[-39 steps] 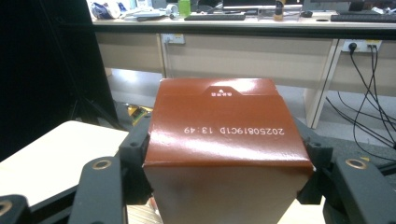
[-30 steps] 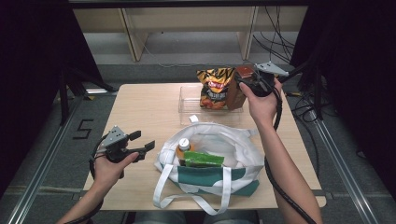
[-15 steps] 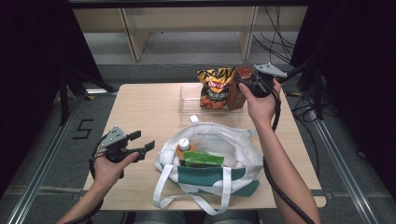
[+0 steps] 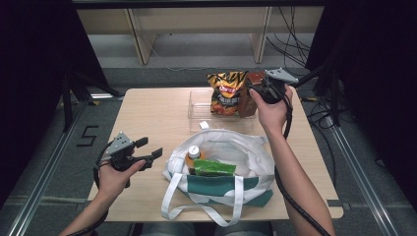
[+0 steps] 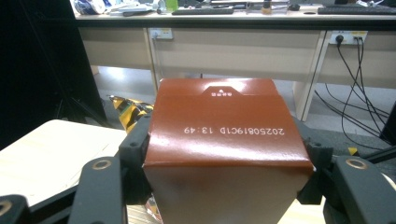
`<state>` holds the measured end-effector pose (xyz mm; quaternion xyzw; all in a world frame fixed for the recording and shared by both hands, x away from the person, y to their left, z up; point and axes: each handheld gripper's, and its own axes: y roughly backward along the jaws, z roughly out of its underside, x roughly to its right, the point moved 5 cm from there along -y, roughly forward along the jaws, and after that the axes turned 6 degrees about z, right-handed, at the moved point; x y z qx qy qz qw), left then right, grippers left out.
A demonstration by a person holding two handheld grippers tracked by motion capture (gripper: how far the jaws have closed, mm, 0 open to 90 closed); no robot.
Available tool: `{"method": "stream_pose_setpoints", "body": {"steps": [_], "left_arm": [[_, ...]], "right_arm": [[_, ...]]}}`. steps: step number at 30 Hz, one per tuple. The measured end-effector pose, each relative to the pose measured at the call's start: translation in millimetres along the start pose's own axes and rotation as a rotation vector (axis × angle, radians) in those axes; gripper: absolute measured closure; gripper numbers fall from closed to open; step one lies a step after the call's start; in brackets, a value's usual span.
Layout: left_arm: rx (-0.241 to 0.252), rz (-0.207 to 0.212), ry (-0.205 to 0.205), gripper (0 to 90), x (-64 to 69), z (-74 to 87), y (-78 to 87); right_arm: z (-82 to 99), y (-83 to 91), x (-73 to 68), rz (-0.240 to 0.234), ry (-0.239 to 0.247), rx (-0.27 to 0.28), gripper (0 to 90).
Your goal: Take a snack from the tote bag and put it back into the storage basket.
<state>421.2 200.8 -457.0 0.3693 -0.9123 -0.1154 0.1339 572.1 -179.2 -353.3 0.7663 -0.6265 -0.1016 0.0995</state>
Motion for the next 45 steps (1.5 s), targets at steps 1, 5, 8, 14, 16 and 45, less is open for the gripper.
{"method": "stream_pose_setpoints", "body": {"steps": [1,5,8,14,16,45], "left_arm": [[0.000,0.000,0.000,24.3,0.1,0.0,0.0],[0.004,0.008,0.002,24.3,0.8,0.3,-1.3],[0.001,0.008,0.001,24.3,1.5,0.8,-2.2],[0.000,0.006,0.002,24.3,0.9,0.9,-1.8],[-0.002,0.004,0.005,24.3,0.6,1.2,-1.7],[-0.003,0.004,0.001,24.3,0.8,1.1,-1.8]], "right_arm": [[0.2,-0.4,0.2,0.001,0.003,0.000,38.6],[0.9,-0.6,-0.4,0.007,-0.005,-0.003,38.5],[3.3,-1.3,-0.2,0.014,0.001,-0.002,38.5],[7.0,-4.7,0.9,0.019,0.005,-0.008,38.5],[8.2,-5.3,0.0,0.025,-0.003,-0.011,38.5],[32.6,-21.9,6.1,0.029,-0.024,-0.089,38.2]]}}
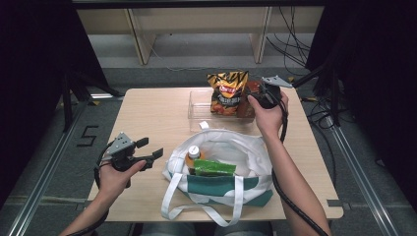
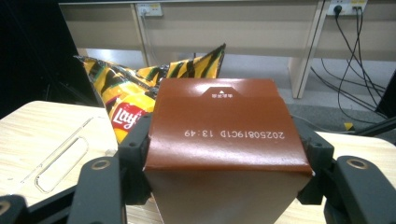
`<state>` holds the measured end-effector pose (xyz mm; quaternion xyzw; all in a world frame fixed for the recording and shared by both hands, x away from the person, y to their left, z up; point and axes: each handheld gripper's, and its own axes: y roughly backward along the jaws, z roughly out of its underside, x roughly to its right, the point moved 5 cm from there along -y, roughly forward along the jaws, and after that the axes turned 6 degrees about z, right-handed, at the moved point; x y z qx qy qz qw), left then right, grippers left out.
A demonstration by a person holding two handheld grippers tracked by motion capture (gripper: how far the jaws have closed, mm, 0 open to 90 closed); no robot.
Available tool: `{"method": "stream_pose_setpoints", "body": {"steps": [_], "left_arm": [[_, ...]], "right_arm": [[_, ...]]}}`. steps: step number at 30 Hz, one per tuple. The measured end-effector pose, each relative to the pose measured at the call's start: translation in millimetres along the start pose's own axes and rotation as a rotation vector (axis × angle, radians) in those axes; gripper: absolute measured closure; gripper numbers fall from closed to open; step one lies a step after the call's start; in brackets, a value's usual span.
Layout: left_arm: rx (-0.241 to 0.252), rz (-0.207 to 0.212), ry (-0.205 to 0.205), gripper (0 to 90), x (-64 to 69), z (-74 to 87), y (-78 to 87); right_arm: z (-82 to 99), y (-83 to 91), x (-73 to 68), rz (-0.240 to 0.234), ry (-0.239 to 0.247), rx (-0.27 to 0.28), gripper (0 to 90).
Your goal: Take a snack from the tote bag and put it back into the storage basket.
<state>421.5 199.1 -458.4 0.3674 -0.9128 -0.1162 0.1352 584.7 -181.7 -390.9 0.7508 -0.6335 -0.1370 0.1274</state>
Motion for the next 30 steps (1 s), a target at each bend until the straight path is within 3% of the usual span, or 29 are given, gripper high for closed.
{"method": "stream_pose_setpoints", "body": {"steps": [5,7,11,12,14,17,22,30], "left_arm": [[-0.004,0.002,-0.001,24.3,0.5,0.4,-0.5],[-0.004,0.002,0.000,24.3,0.4,0.5,-0.5],[-0.003,0.002,-0.001,24.3,0.5,0.2,-0.1],[-0.002,0.002,-0.001,24.3,0.5,0.1,-0.1],[-0.004,0.002,0.000,24.3,0.5,0.4,-0.3],[-0.004,0.003,-0.001,24.3,0.6,0.6,-0.5],[-0.006,0.003,-0.002,24.3,0.5,0.8,-0.3],[-0.005,0.005,-0.002,24.3,1.1,0.5,-0.4]], "right_arm": [[5.0,-3.1,-1.5,-0.004,-0.018,-0.025,38.1],[5.8,-5.3,1.6,0.000,0.021,-0.021,38.1],[9.4,-6.2,-0.8,0.004,-0.018,-0.045,38.0],[9.9,-8.6,1.2,-0.003,0.008,-0.029,37.9],[12.4,-8.3,-0.5,-0.004,-0.008,-0.053,37.7],[14.8,-11.4,1.4,-0.001,0.010,-0.048,37.5],[15.7,-11.3,-0.1,-0.001,-0.014,-0.056,37.3],[15.4,-10.3,1.4,-0.010,-0.003,-0.066,34.1]]}}
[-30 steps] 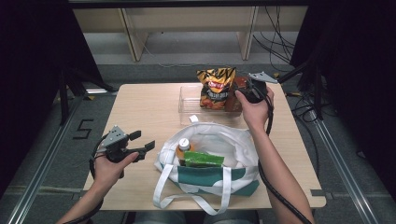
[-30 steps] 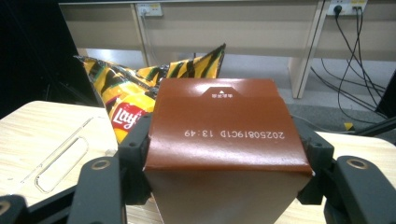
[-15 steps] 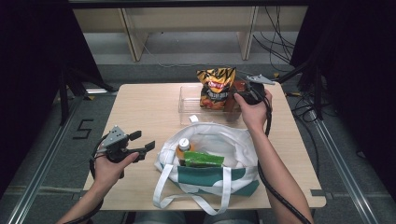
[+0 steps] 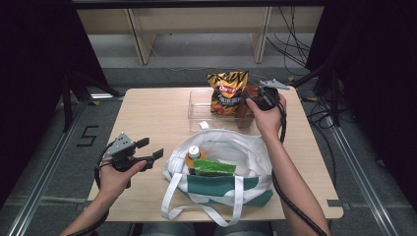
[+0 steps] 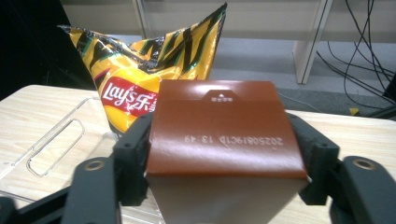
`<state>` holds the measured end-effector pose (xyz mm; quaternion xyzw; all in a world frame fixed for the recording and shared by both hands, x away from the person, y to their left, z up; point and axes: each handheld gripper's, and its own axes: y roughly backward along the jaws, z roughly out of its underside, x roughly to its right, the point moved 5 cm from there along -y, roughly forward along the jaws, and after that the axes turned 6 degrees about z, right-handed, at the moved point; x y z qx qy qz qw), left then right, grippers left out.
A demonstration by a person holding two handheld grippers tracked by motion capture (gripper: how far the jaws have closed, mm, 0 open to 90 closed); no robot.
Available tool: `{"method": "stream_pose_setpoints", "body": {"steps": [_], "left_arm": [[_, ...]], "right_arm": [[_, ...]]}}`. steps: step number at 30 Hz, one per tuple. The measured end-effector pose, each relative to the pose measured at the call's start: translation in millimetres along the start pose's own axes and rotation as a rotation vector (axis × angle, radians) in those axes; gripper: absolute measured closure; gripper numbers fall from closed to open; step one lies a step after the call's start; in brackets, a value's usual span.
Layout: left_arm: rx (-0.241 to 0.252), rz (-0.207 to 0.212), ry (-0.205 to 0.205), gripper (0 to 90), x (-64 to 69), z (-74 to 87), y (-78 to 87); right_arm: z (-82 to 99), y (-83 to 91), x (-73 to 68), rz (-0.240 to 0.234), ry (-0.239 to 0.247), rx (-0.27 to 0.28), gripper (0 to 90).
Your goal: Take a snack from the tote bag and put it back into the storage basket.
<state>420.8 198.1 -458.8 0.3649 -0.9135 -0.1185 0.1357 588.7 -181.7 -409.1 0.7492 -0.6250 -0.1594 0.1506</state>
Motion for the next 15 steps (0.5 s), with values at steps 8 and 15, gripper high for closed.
{"method": "stream_pose_setpoints", "body": {"steps": [8,15], "left_arm": [[-0.002,0.003,-0.005,24.3,0.2,0.4,-0.7],[0.003,0.008,-0.001,24.3,0.4,0.1,-0.9]], "right_arm": [[-2.4,1.8,-1.5,-0.006,-0.011,0.009,27.9],[-4.4,9.8,-1.9,-0.007,-0.002,0.011,27.6]]}}
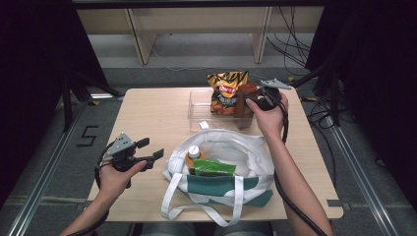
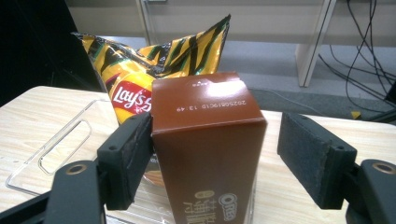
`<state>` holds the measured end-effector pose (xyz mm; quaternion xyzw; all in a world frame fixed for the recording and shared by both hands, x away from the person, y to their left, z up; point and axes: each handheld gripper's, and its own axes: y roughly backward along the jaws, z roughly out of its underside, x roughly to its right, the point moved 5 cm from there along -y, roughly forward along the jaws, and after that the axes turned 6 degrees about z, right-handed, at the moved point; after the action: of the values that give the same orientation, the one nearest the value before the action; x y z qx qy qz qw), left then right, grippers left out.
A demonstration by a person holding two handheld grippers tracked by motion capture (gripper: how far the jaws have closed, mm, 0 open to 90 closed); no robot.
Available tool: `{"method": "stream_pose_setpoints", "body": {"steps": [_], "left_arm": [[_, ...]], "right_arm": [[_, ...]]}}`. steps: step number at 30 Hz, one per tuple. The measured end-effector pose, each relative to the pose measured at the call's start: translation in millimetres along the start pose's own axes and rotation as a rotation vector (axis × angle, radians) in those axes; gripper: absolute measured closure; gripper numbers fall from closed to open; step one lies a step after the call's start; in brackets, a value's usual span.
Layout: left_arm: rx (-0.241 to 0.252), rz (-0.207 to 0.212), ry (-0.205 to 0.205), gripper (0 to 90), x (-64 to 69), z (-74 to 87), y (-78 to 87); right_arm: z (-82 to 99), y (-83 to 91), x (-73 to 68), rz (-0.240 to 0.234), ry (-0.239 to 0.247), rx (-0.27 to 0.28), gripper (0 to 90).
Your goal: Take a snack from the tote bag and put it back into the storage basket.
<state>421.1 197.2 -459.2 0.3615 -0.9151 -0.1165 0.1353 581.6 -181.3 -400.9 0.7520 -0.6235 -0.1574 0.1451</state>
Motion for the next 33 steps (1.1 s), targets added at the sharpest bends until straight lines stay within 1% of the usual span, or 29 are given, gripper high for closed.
{"method": "stream_pose_setpoints", "body": {"steps": [1,3,4,5,6,7,8,9,11,12,13,14,15,16,17,18,19,20,21,22,23,24,25,26,27,29,31,32,33], "left_arm": [[0.000,0.000,0.000,24.3,0.0,0.0,0.0],[0.001,0.000,0.000,24.3,0.1,-0.2,0.0],[0.001,0.000,0.000,24.3,0.1,-0.3,0.0],[0.001,-0.001,0.000,24.3,0.3,-0.3,0.0],[0.001,0.000,-0.002,24.3,0.4,-0.3,0.0],[0.002,0.001,-0.002,24.3,0.5,-0.3,-0.1],[0.001,-0.001,-0.003,24.3,0.6,-0.3,0.0],[-0.002,-0.004,-0.003,24.3,0.6,-0.2,0.4],[0.003,-0.003,0.000,24.3,0.5,-0.5,0.1],[-0.001,-0.009,0.010,24.3,0.9,-0.4,0.6],[0.000,-0.009,0.010,24.3,0.8,-0.5,0.6],[-0.002,-0.009,-0.002,24.3,0.3,-0.7,0.9],[0.000,-0.009,0.010,24.3,0.9,-0.4,0.5],[0.000,-0.009,0.006,24.3,0.8,-0.4,0.4],[0.002,-0.004,-0.006,24.3,0.3,-0.6,0.2],[0.004,-0.003,-0.005,24.3,0.5,-0.5,-0.1],[0.003,-0.002,-0.006,24.3,0.7,-0.5,-0.3],[0.003,-0.002,-0.007,24.3,0.7,-0.6,-0.3],[0.003,-0.002,-0.006,24.3,0.8,-0.5,-0.3],[0.004,0.000,-0.005,24.3,0.7,-0.5,-0.4],[0.003,0.000,-0.008,24.3,0.5,-0.4,-0.3],[0.003,-0.001,-0.003,24.3,0.6,-0.2,-0.3],[0.002,-0.003,-0.006,24.3,0.5,-0.3,0.1],[0.000,-0.005,-0.008,24.3,0.5,-0.5,0.5],[-0.002,-0.008,-0.007,24.3,0.4,-0.5,0.8],[0.003,-0.003,-0.003,24.3,0.4,-0.3,-0.3],[-0.004,-0.008,-0.004,24.3,0.7,0.2,-0.2],[-0.005,-0.007,-0.002,24.3,0.9,0.5,-0.6],[-0.006,-0.007,-0.002,24.3,1.1,0.6,-0.7]], "right_arm": [[-0.5,0.9,0.5,0.000,0.007,0.016,27.6],[-1.4,5.1,1.0,0.006,0.004,0.018,27.6],[-1.9,7.4,3.0,0.001,0.025,0.023,27.6],[-1.6,9.7,2.5,0.002,0.014,0.025,27.7],[-1.8,11.6,3.6,0.004,0.023,0.023,28.0],[-1.6,13.9,3.3,0.003,0.015,0.024,28.1],[-1.6,15.9,4.6,-0.009,0.027,0.031,28.3],[-1.2,19.3,5.2,-0.002,0.021,0.027,28.3],[-0.5,23.7,5.8,-0.008,0.011,0.026,29.1],[-0.5,25.2,7.8,-0.011,0.025,0.040,29.4],[-0.8,27.0,9.4,-0.021,0.031,0.044,29.8],[0.0,28.8,8.8,-0.021,0.018,0.051,30.1],[0.7,31.6,9.6,-0.019,0.019,0.036,30.6],[1.5,33.7,10.4,-0.016,0.028,0.041,31.1],[1.6,35.3,10.6,-0.029,0.026,0.043,31.5],[2.2,36.6,10.3,-0.025,0.024,0.043,31.8],[2.4,36.8,12.4,-0.031,0.050,0.058,32.3],[3.9,39.8,10.8,-0.028,0.036,0.043,33.0],[4.0,40.6,10.9,-0.035,0.037,0.048,33.5],[4.9,42.1,10.5,-0.030,0.037,0.051,34.0],[5.1,43.5,11.0,-0.031,0.047,0.053,35.5],[5.5,46.0,9.6,-0.044,0.033,0.043,38.1],[5.9,47.2,10.6,-0.045,0.055,0.051,39.3],[6.6,49.1,9.2,-0.052,0.045,0.051,40.0],[7.1,50.8,9.0,-0.059,0.055,0.053,40.7],[8.0,55.8,9.5,-0.064,0.075,0.047,44.2],[8.7,61.0,8.3,-0.074,0.074,0.057,46.6],[9.3,64.4,7.7,-0.080,0.068,0.046,47.4],[9.8,66.4,8.1,-0.084,0.079,0.055,49.1]]}}
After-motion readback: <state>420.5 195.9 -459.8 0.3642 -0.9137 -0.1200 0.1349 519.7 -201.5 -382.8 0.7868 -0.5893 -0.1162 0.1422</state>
